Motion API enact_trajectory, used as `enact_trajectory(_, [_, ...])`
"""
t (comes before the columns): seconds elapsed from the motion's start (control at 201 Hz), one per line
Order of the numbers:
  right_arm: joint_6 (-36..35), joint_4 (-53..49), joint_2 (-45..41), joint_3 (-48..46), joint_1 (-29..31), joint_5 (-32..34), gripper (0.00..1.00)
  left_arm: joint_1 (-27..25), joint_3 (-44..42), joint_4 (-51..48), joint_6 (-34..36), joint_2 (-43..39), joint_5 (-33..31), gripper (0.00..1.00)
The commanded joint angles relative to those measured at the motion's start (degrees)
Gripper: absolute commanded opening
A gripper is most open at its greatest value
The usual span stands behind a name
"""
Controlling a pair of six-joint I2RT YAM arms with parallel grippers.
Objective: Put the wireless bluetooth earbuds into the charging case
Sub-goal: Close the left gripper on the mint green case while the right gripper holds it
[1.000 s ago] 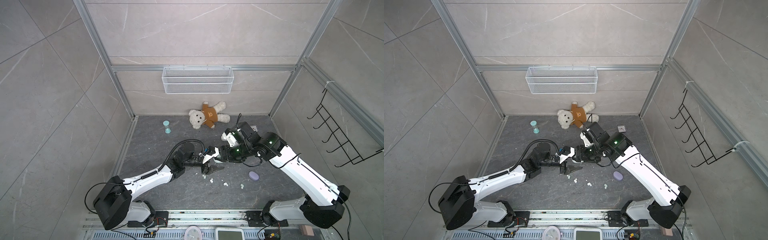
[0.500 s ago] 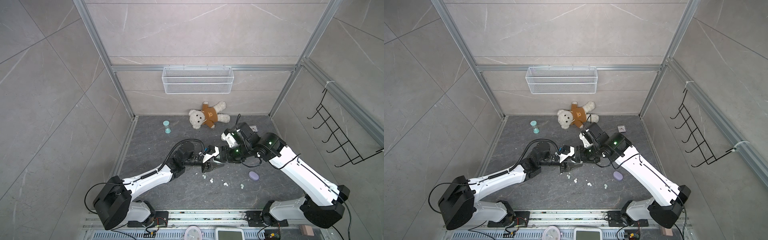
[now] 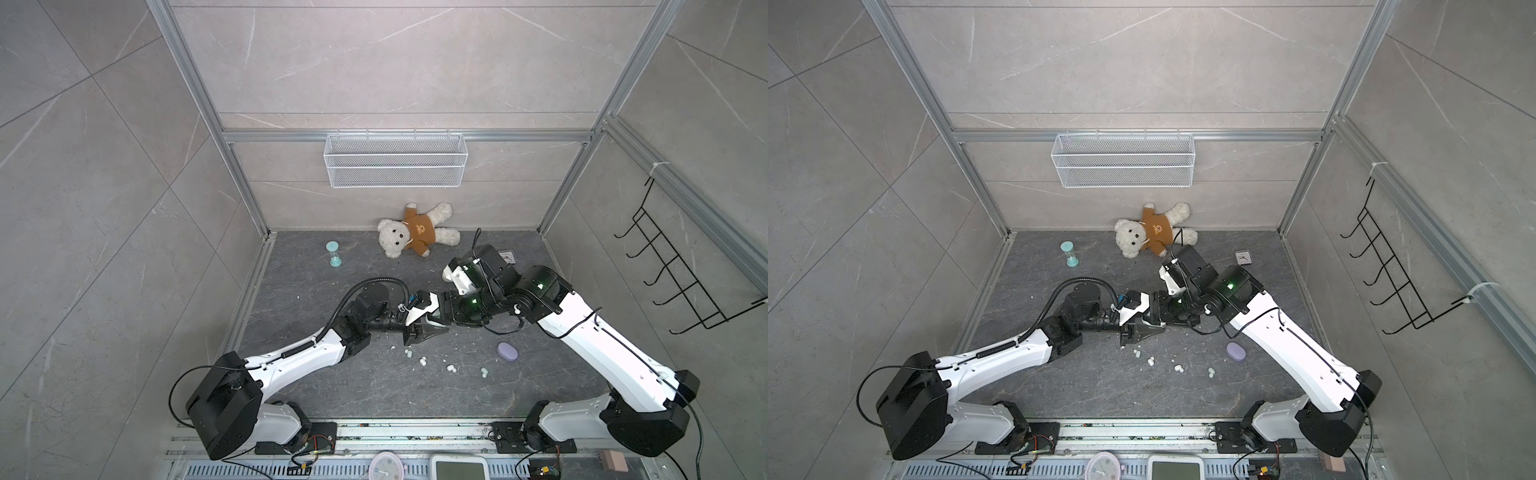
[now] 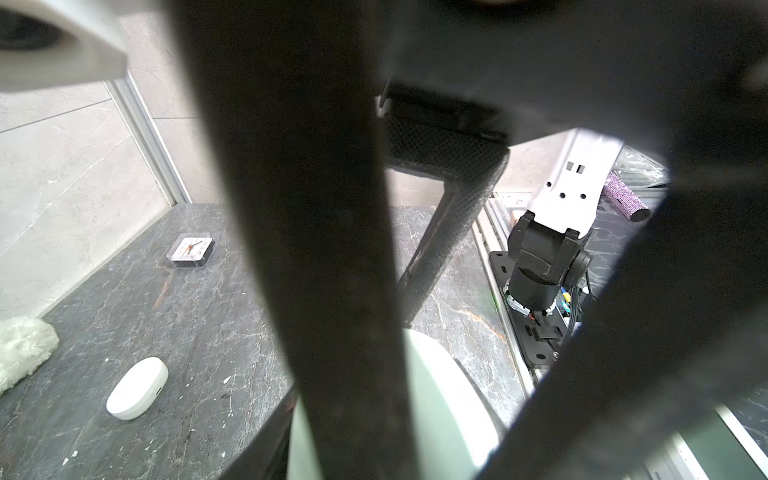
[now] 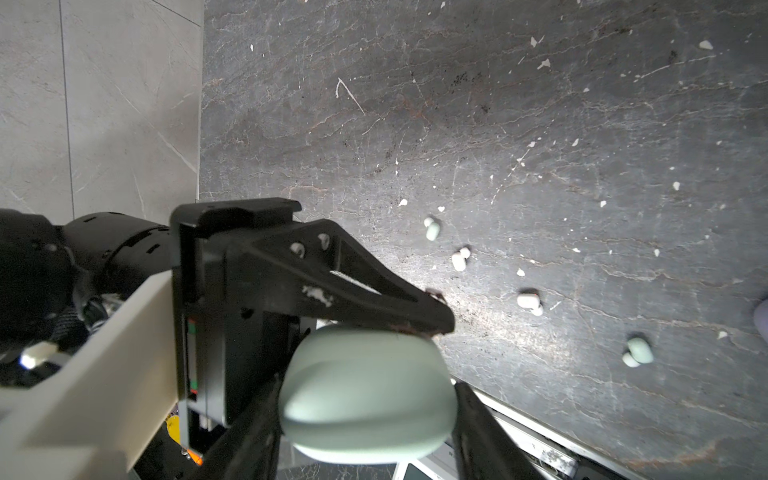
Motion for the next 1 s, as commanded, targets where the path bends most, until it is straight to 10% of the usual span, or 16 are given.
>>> enact_trajectory(0.0, [0.15,0.37,-1.11,1.18,0.4,0.32,0.54,-0.77,2.67,-0.41,1.67,-1.0,2.79,0.47])
enact_trajectory(0.99, [1.32,1.95,-1.94,-1.06,0.41,-1.47,0.54,-1.45,2.68,-0.8,2.04,-1.96,1.97,0.51])
